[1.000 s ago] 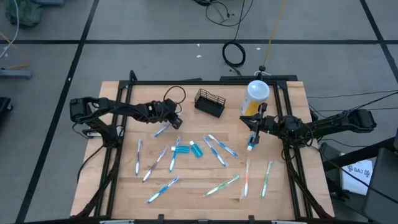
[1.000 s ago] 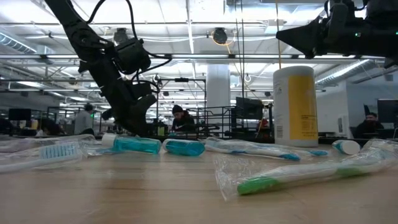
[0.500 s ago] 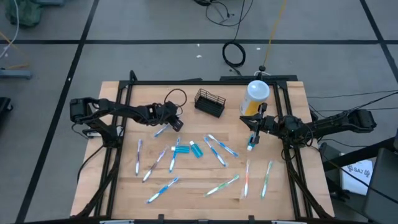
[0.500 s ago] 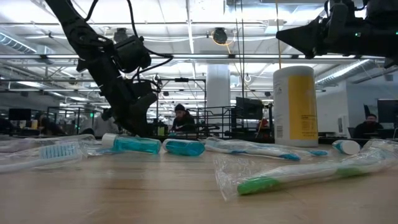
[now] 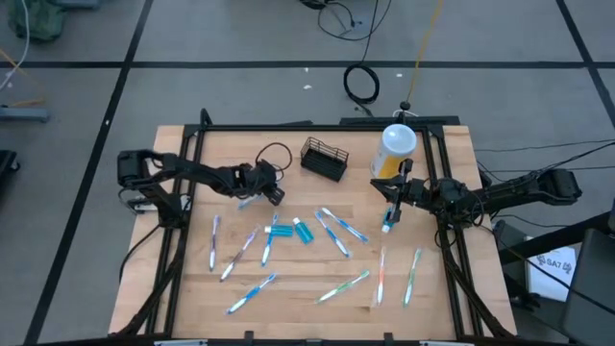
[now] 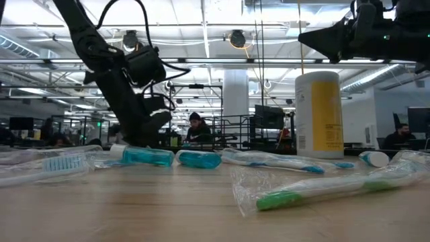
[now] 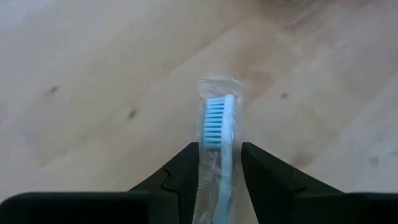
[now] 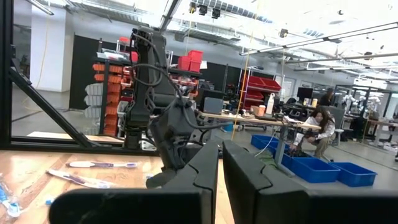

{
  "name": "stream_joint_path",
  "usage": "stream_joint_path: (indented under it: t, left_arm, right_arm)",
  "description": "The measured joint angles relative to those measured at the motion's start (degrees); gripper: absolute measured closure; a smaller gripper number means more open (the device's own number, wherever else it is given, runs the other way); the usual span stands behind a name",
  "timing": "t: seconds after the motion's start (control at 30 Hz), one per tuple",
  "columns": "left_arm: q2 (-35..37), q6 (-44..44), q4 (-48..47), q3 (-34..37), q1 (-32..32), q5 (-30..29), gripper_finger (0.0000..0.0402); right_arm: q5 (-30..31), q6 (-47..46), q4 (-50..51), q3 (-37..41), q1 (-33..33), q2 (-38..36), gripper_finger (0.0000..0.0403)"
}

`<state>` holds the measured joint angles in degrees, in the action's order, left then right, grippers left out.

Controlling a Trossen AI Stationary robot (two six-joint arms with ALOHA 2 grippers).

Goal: Pick & Place toothbrushing station
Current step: Put the blue toothbrush into the black wire organizer

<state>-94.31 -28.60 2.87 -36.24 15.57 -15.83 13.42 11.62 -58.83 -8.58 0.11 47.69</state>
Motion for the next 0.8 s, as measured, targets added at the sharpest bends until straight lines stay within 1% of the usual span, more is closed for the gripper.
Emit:
stream_joint_path:
  t: [0.1,0.23,0.3,0.53,0.6,0.67,0.8]
  left_arm:
    - [-1.84,-0.17,1.89,-0.06,0.0,-0.06,0.0273]
    - [-2.03,-0.3,1.94,-0.08,0.03,-0.1,0.0281]
    - [-1.72,-0.45,1.77,-0.05,0.06,0.03,0.0299]
    - [-1.52,-0.66,2.12,0.01,0.05,0.23,0.0377]
    - [-1.5,-0.3,2.63,0.02,0.05,0.3,0.039]
    - [-0.93,-0.25,2.97,0.05,0.05,0.64,0.039]
    - [1.83,-0.24,1.98,0.22,-0.39,1.38,0.0375]
  right_arm:
    - [0.01,0.0,0.0,0.0,0.0,-0.01,0.0383]
    - [0.01,0.0,0.0,0.0,-0.01,-0.01,0.0383]
    - [0.01,0.01,0.0,0.0,-0.01,-0.01,0.0383]
    - [0.01,0.02,0.0,0.0,-0.01,-0.01,0.0383]
    - [0.01,0.02,0.02,0.0,-0.01,0.0,0.0383]
    - [0.01,0.02,0.01,0.0,-0.01,0.0,0.0383]
    - [0.01,0.01,0.02,0.0,-0.01,0.01,0.0383]
